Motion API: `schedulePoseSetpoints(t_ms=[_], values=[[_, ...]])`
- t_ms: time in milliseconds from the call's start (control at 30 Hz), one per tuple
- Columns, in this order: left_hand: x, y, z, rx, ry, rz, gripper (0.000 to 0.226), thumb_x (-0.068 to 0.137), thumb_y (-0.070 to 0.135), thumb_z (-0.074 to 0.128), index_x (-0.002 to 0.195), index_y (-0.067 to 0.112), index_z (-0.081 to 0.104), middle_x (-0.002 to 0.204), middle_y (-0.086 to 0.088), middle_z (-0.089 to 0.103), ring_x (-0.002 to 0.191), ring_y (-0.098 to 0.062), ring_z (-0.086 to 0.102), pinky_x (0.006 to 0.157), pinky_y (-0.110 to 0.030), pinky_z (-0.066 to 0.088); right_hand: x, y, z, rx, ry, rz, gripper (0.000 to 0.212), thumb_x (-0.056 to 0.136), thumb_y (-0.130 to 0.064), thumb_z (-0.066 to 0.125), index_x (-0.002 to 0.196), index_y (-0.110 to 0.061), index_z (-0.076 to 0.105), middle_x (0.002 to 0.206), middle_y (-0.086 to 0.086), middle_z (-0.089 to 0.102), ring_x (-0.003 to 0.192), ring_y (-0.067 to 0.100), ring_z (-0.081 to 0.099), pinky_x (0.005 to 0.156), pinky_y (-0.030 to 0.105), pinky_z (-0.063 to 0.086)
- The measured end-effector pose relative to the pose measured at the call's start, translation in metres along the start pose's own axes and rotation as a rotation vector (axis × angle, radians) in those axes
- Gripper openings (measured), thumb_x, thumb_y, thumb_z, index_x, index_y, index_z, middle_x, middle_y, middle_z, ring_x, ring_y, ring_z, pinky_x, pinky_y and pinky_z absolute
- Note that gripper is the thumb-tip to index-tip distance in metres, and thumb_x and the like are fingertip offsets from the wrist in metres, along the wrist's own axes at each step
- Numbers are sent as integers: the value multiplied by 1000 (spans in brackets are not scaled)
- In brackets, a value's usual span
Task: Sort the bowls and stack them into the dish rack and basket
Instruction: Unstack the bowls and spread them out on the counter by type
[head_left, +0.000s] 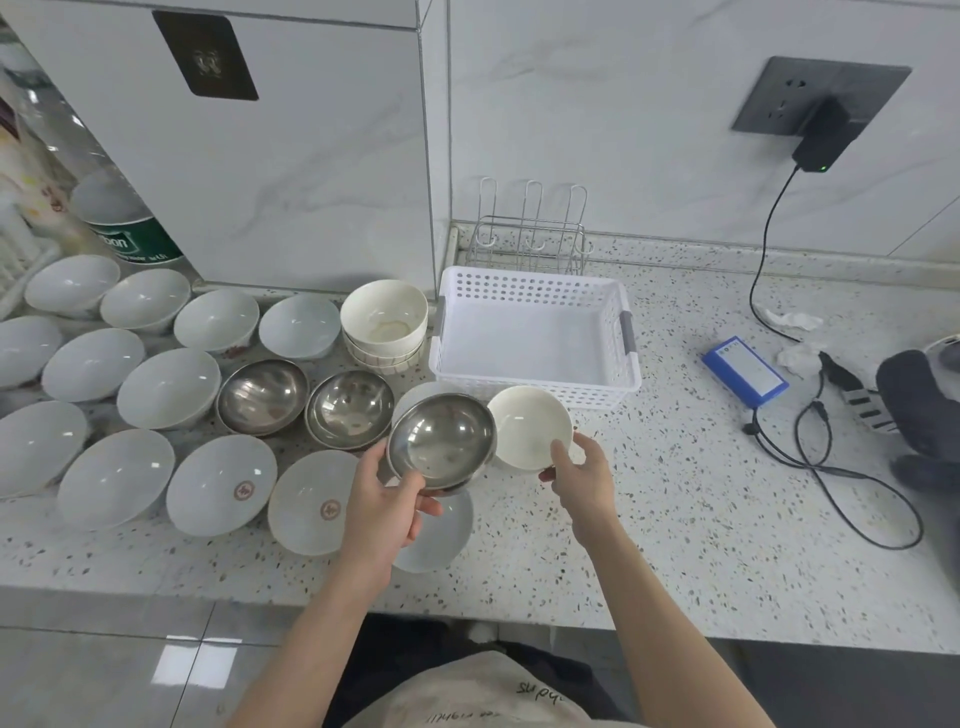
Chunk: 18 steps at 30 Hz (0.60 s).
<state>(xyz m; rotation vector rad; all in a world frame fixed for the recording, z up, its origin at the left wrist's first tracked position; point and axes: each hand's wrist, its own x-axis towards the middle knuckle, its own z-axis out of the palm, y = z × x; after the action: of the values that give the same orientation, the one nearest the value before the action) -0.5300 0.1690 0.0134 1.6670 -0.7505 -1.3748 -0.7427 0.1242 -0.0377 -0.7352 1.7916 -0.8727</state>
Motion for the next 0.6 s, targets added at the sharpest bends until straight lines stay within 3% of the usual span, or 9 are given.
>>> schedulePoseSetpoints(t_ms=[133,300,433,533,600], values=[[-7,-7,5,20,-52,7,45,94,10,57,131,33,48,72,-8,74,53,-10,62,37,-19,34,-3,2,-5,136,-56,70,42,96,-32,54,136,-22,44,81,6,71,58,11,48,52,24,39],[-11,-11,15,127,-148,21,49,92,13,58,130,42,44,68,-8,73,55,-9,64,38,-18,35,-12,2,-23,94,-86,65,24,97,-34,52,114,-19,59,92,1,71,54,10,44,46,22,35],[-13,-14,26,284,-289,43,52,93,19,57,133,46,37,69,-4,74,63,-13,70,45,-18,41,-27,9,-45,61,-140,-19,33,99,-38,49,92,-16,73,63,-1,66,46,6,40,41,16,34],[-18,-18,36,420,-393,80,53,91,25,56,129,54,33,70,8,74,64,-8,72,46,-13,42,-41,19,-57,21,-200,-96,40,100,-39,49,74,-14,67,53,-6,56,46,8,37,42,14,34],[-20,-22,43,461,-434,88,53,90,28,56,131,52,33,70,14,73,63,-7,71,46,-10,41,-48,28,-63,-12,-232,-145,39,98,-38,52,63,-22,60,53,-11,47,50,9,35,45,15,33]])
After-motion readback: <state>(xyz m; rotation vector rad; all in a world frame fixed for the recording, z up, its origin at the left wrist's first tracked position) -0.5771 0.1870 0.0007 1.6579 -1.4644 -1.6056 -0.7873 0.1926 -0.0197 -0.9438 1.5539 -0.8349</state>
